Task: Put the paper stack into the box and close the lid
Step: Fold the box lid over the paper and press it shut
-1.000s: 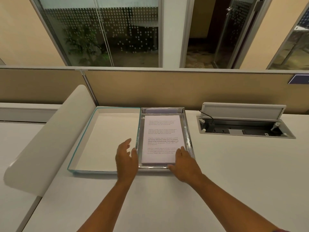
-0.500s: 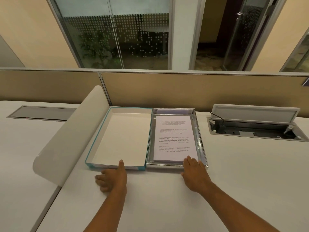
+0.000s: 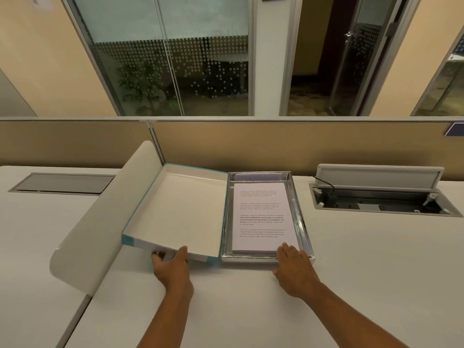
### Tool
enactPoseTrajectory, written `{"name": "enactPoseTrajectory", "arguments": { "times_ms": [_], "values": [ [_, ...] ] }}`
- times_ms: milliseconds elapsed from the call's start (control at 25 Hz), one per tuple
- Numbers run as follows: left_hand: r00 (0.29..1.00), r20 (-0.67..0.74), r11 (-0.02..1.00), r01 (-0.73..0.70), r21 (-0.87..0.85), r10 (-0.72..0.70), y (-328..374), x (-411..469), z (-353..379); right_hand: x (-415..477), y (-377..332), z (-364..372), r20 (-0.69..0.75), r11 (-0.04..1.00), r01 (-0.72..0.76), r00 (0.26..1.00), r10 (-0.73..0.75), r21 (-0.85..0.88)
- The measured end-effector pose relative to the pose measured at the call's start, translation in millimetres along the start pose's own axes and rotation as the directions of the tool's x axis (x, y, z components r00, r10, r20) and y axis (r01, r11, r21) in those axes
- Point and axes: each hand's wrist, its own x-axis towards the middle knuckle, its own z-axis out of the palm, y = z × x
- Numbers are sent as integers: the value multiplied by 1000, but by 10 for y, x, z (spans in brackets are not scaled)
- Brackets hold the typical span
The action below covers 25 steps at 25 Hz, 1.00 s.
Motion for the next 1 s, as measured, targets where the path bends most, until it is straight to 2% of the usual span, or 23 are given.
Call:
{"name": "enactPoseTrajectory", "arguments": {
  "times_ms": [160, 320, 440, 600, 680, 720, 760, 840, 920, 960, 1000],
  "values": [
    [989, 127, 996, -83, 16, 80, 88, -115, 133, 2, 9, -21, 17, 1000, 0, 1000, 0, 23],
    [926, 288, 951, -288, 117, 245, 191, -299, 322, 13, 17, -54, 54, 999, 4, 999, -6, 43],
    [838, 421, 851, -471, 234, 348, 208, -490, 449, 10, 24, -93, 53, 999, 17, 998, -19, 47],
    [702, 603, 695, -646, 315, 379, 145, -771, 618, -9, 35, -146, 51, 997, 30, 998, -33, 66],
    [657, 648, 595, -714, 370, 386, 65, -859, 698, -17, 44, -187, 60, 989, 16, 998, -25, 146],
    [635, 667, 532, -746, 400, 390, 25, -901, 733, -24, 46, -236, 57, 970, -3, 998, -11, 242],
    [608, 685, 462, -780, 422, 400, -11, -952, 768, -33, 44, -302, 46, 924, -28, 999, 11, 381],
    [545, 722, 333, -837, 434, 426, -47, -1053, 838, -39, 34, -440, 21, 759, -80, 996, 87, 646],
    [490, 759, 232, -872, 431, 428, -88, -1114, 901, -25, 50, -596, 4, 589, -128, 979, 206, 798],
    [476, 776, 194, -879, 435, 414, -110, -1139, 924, -19, 64, -666, -2, 466, -127, 964, 267, 876],
    [469, 790, 156, -882, 445, 395, -132, -1149, 941, -18, 75, -741, -2, 300, -98, 949, 316, 949]
  ]
}}
